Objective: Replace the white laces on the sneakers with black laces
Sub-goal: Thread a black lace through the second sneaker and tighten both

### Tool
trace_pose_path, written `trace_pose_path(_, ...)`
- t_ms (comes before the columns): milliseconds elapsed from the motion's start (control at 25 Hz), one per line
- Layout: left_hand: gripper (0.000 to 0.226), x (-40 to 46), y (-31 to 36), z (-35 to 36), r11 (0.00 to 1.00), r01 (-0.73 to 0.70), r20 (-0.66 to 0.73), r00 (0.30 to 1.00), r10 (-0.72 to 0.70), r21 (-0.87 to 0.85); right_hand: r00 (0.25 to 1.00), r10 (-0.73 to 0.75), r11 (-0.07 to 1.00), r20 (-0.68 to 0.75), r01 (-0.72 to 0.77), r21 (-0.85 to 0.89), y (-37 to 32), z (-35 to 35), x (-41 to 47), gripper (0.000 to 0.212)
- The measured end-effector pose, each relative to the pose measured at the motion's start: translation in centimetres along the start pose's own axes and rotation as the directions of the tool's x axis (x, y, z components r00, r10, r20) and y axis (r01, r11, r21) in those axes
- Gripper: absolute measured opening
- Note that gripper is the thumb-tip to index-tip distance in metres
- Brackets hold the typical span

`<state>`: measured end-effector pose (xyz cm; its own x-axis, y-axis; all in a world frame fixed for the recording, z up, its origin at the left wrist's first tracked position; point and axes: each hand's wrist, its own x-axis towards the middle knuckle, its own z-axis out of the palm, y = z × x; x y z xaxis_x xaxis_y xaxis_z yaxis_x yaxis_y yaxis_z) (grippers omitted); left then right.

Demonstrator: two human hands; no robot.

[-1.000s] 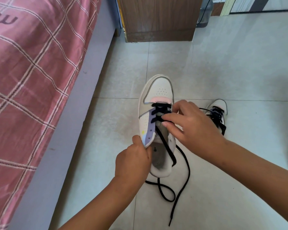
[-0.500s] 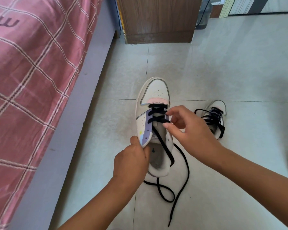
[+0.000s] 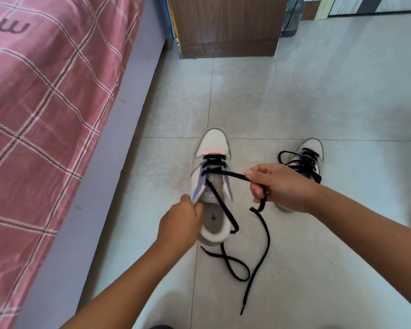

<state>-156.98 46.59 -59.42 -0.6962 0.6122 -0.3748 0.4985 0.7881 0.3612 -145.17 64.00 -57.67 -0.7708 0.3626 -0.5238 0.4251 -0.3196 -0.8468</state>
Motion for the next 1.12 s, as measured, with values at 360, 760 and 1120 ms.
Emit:
trace_pose_path(360, 0.029, 6.1, -9.7, 3.6, 0.941, 0.323, 0.266, 0.920, -0.288, -0.099, 0.970, -0.094, 0.845, -0.225, -0.042, -0.534, 3.6, -3.9, 0.5, 0.013)
trace_pose_path(760, 0.029, 5.6, 3.9, -0.8, 0.819, -0.393, 0.194, 0.842, 0.503, -0.417, 0.858, -0.509, 0.306, 0.070, 0.257, -0.917, 1.4, -1.1, 0.8, 0.029)
trace_pose_path(1120, 0.030, 8.3, 3.4, -4.5, 0.781, -0.141, -0.011, 0.985, 0.169, -0.609, 0.902, -0.341, 0.147, -0.265, -0.228, -0.963, 3.2, -7.9, -0.5, 0.024)
